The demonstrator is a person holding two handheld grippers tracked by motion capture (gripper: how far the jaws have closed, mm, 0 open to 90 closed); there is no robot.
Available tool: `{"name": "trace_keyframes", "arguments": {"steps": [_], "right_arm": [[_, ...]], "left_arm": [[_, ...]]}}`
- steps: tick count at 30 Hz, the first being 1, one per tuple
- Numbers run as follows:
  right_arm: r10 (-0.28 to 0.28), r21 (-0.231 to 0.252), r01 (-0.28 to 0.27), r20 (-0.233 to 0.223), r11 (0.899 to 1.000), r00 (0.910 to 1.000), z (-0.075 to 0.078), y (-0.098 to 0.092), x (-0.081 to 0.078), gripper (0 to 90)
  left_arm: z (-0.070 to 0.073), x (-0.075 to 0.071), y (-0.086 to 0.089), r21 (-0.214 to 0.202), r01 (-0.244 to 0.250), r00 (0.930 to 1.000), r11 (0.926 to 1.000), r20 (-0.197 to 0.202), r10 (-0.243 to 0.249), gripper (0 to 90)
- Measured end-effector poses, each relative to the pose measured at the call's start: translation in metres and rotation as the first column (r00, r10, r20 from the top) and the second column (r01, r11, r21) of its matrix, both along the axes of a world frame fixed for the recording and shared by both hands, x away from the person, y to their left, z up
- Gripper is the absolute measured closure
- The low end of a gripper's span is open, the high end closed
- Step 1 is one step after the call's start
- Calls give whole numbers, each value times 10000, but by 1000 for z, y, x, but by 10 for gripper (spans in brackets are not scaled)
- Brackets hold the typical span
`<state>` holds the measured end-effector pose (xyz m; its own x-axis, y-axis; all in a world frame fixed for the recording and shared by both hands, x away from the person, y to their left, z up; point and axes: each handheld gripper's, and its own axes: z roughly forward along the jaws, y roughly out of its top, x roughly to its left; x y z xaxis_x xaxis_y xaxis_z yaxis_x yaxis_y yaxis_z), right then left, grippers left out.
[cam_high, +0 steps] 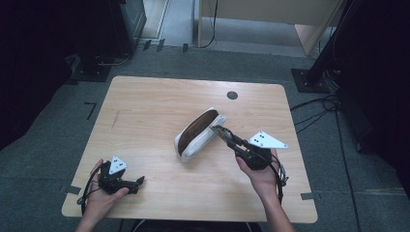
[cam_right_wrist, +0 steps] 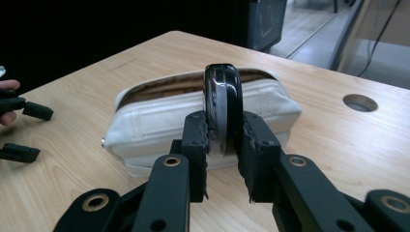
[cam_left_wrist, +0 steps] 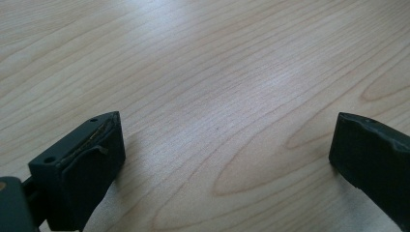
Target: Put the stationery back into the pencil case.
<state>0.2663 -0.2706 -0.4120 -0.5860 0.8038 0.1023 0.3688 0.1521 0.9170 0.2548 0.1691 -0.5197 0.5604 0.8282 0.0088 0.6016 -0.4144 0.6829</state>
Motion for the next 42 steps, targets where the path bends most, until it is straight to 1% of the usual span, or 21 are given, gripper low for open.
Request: {"name": "trace_keyframes", "arguments": {"steps": [6, 8, 11, 20, 28, 32, 35, 42], "right_arm": [[322, -352, -326, -118, 9988, 9994, 10, 16, 16, 741], [362, -484, -369, -153, 9981, 9992, 12, 19, 21, 741], [378, -538, -394, -304, 9978, 9988, 15, 24, 28, 741], [450, -559, -470, -368, 9973, 9983, 16, 34, 42, 740], [482, -593, -508, -456, 9969, 9978, 17, 41, 48, 737], [496, -558, -519, -405, 9971, 9979, 17, 44, 51, 736], [506, -621, -529, -382, 9967, 9980, 17, 47, 54, 736], [486, -501, -504, -362, 9975, 9982, 17, 54, 62, 737]], "left_arm": [[0, 0, 0, 3, 6, 10000, 10000, -2, -6, 0], [0, 0, 0, -2, -10, 10000, 10000, 2, 10, 0], [0, 0, 0, -4, -12, 10000, 10000, 5, 12, 0], [0, 0, 0, 7, 1, 10000, 10000, 5, -1, 0], [0, 0, 0, 2, -8, 10000, 10000, 1, 8, 0], [0, 0, 0, 9, -4, 10000, 10000, -1, 4, 0], [0, 0, 0, 18, 9, 10000, 10000, -7, -9, 0], [0, 0, 0, 9, 4, 10000, 10000, 6, -4, 0]]}}
